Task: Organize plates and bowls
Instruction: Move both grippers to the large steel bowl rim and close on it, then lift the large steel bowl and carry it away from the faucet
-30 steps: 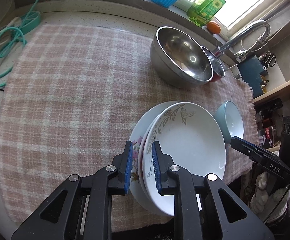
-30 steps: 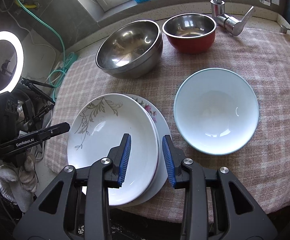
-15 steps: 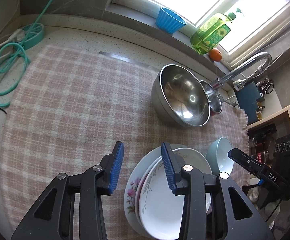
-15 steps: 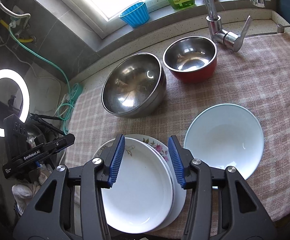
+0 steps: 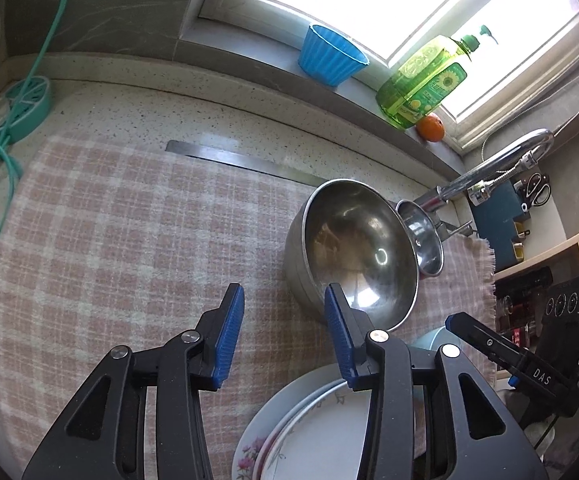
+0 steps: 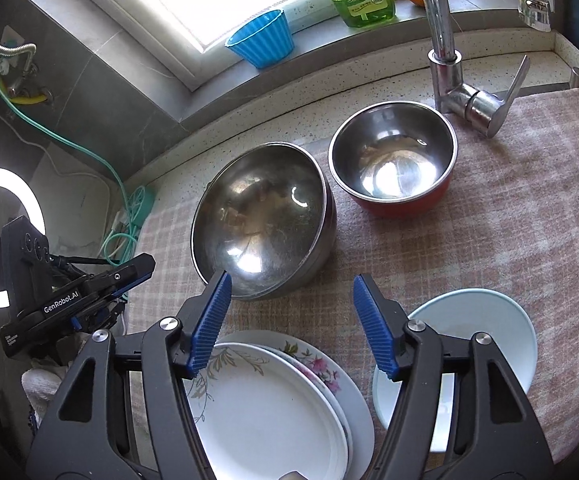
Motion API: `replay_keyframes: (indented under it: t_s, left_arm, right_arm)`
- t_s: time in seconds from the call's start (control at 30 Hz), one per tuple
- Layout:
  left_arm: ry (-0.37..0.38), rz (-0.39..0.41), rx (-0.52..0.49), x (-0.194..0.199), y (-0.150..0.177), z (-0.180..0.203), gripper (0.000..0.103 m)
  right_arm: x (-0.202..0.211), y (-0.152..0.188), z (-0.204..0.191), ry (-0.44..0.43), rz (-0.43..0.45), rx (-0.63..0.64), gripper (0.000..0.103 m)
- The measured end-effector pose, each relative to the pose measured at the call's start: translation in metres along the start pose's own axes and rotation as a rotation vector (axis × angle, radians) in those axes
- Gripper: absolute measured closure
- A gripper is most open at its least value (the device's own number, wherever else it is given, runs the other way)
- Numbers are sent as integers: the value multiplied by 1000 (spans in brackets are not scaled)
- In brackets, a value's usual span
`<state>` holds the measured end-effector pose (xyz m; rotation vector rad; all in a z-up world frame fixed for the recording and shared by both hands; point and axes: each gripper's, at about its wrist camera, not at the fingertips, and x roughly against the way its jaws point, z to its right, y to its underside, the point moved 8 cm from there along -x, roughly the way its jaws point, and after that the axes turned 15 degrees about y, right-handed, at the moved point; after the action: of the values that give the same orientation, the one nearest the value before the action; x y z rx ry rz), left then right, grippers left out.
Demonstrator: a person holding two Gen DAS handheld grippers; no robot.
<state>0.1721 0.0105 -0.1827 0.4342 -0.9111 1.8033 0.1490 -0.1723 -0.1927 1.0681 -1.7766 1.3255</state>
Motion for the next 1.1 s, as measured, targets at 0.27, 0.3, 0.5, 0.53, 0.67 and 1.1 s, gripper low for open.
replay_keyframes:
  t_s: [0.27,0.3,0.5,0.53,0.67,1.1]
  left_arm:
    - [1,-30,23,-21,-15,-6,63]
    - [0,-33,24,-24,-16,-6,63]
    - [12,-65,35,-37,-17,-8,63]
    - [11,-70,32,-39,-17,-8,63]
    - [15,-86,23,-46,-16,-7,63]
    - [27,-109,3,-58,-11,-6,82]
  right_arm:
    - [-27,-15,0,27,-36,3,37]
    - [-29,-17,0,29,-41,3,37]
    - [-44,-23,1,48,-65,6,37]
    - [-46,-24,1,47,-68,7,39]
    - [-53,-24,-3,51,-86,33,56]
    - [-64,-24,-6,75,-97,78,81]
